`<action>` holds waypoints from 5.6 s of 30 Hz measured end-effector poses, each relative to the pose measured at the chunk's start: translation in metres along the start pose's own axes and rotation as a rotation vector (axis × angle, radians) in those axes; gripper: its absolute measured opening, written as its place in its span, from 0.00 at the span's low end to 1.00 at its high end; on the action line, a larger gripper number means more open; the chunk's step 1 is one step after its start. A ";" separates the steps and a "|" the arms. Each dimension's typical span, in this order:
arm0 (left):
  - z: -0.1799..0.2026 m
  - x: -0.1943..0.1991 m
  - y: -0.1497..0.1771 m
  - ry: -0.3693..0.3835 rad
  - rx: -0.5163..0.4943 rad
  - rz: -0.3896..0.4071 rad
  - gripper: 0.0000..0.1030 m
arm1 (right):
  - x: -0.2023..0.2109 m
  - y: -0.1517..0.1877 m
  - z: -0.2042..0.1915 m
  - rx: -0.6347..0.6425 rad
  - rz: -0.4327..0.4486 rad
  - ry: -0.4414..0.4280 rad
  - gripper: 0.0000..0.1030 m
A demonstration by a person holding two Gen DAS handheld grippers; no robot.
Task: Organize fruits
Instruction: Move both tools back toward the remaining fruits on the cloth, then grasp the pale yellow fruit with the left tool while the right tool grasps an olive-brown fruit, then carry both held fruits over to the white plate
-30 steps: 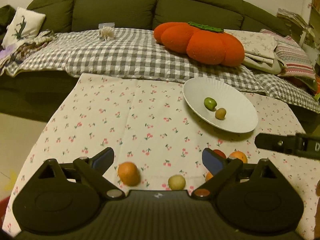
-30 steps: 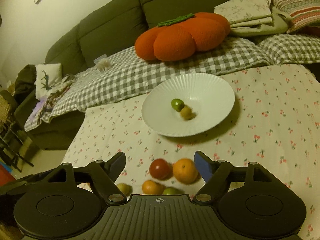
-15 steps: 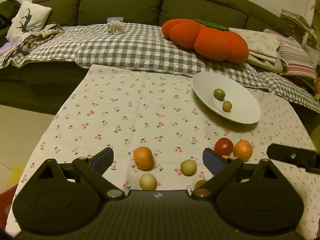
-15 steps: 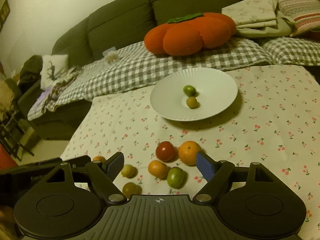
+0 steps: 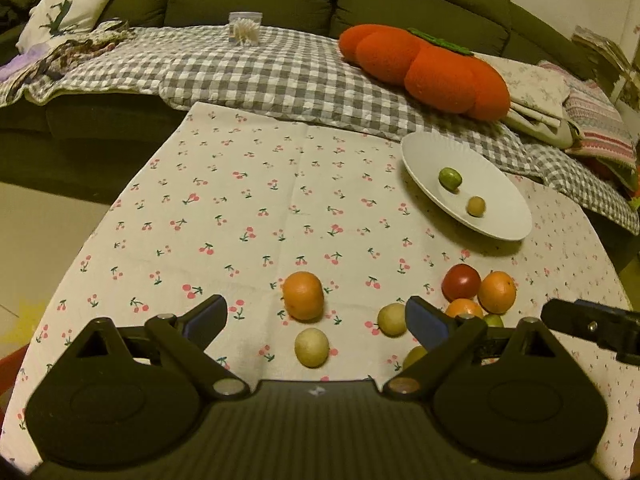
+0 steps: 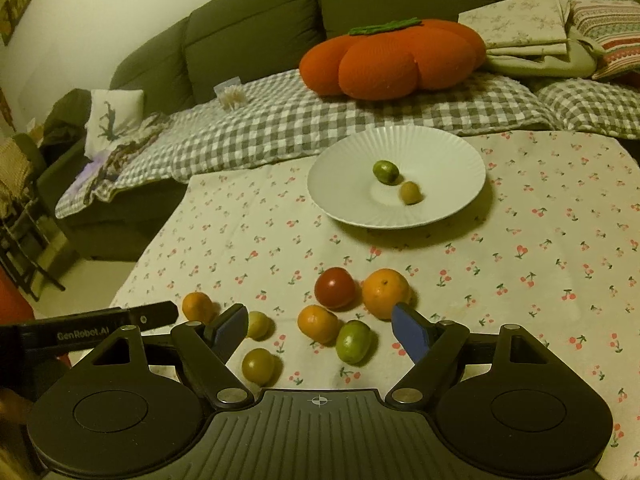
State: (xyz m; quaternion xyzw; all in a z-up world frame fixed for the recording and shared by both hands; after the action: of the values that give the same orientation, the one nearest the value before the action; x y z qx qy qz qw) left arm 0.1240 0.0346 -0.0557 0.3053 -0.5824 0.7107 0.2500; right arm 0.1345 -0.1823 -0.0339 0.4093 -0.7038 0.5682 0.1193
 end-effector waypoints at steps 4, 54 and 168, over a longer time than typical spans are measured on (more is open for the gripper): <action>-0.004 -0.004 0.003 0.001 0.008 -0.010 0.90 | -0.003 0.003 -0.003 0.008 -0.012 -0.014 0.78; 0.001 -0.030 0.027 -0.022 -0.077 -0.051 0.21 | -0.084 0.060 -0.058 0.291 -0.109 -0.010 0.27; 0.163 -0.131 -0.076 0.184 -0.244 0.128 0.21 | -0.103 -0.073 0.095 0.184 0.032 0.149 0.25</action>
State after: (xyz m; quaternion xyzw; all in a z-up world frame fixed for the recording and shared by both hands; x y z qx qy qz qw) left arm 0.2912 -0.1105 -0.0770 0.1685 -0.6573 0.6741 0.2920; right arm 0.2804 -0.2233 -0.0787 0.3637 -0.6443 0.6612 0.1240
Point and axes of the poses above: each gripper's, at about its wrist camera, not at the fingertips, and x roughly against the way its jaws point, z to its right, y to its underside, the point moved 9 cm from there along -x, roughly the way its jaws point, and after that the axes turned 4 degrees about -y, right-handed, at the moved point
